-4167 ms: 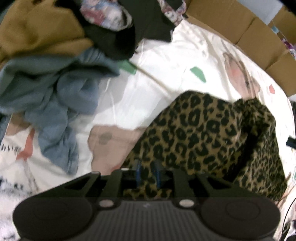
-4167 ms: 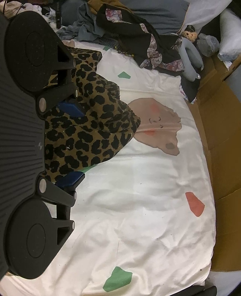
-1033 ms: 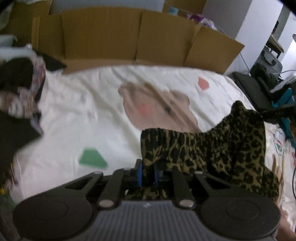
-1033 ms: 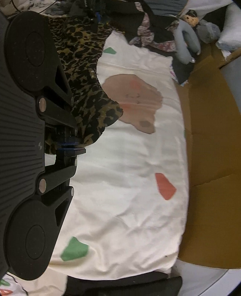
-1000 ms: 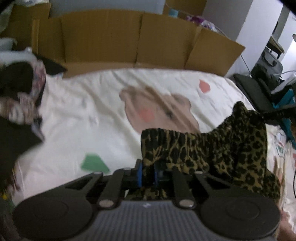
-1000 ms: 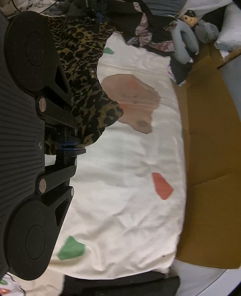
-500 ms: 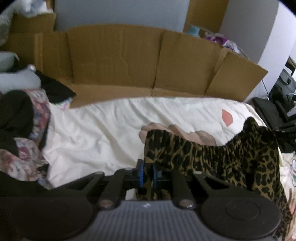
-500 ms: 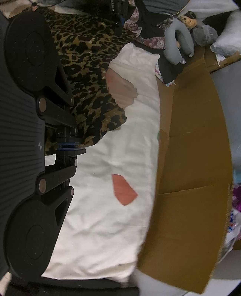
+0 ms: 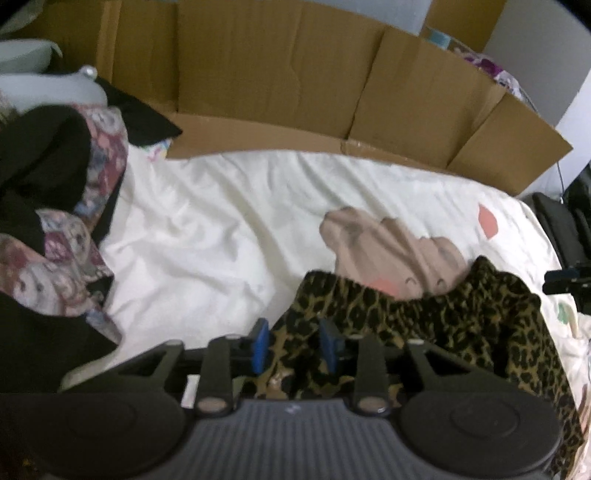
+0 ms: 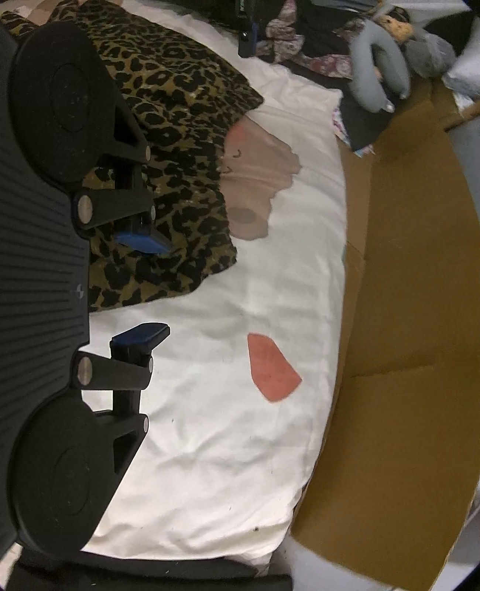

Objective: Fold clothes

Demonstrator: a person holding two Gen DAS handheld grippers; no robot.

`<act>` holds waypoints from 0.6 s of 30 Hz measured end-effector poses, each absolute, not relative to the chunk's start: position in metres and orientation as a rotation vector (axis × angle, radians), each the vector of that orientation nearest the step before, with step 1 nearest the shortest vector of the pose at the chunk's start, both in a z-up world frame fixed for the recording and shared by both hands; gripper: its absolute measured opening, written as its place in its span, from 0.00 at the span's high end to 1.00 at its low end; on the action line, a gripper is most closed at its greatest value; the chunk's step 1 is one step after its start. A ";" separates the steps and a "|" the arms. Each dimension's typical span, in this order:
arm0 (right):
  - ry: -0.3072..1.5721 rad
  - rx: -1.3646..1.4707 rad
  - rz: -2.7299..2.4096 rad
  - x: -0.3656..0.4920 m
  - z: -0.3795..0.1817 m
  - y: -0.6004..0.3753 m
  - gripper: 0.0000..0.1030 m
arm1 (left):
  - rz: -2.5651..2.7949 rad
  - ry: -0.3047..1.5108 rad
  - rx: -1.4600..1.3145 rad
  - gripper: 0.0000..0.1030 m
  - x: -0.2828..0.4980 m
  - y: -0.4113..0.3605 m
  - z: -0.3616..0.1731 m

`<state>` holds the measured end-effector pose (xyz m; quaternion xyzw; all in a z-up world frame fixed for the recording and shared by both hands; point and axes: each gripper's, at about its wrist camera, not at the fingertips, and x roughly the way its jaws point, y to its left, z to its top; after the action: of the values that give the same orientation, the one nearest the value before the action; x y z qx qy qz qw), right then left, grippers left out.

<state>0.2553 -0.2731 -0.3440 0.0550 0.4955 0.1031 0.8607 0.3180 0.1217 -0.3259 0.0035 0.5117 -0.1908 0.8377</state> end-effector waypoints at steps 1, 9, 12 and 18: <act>1.041 0.101 0.230 0.258 -0.345 -0.269 0.47 | -0.408 1.091 0.005 0.65 0.320 0.121 -0.331; 1.059 0.010 0.263 0.290 -0.366 -0.245 0.36 | -0.408 1.127 0.031 0.57 0.333 0.112 -0.361; 1.077 0.022 0.240 0.297 -0.377 -0.247 0.37 | -0.420 1.133 0.040 0.52 0.336 0.107 -0.365; 1.150 0.193 0.240 0.300 -0.398 -0.257 0.71 | -0.466 1.201 -0.004 0.73 0.334 0.104 -0.381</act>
<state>0.2997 -0.2566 -0.3976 0.0910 0.5416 0.1132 0.8280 0.3345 0.1036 -0.3814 -0.0020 0.5598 -0.2172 0.7997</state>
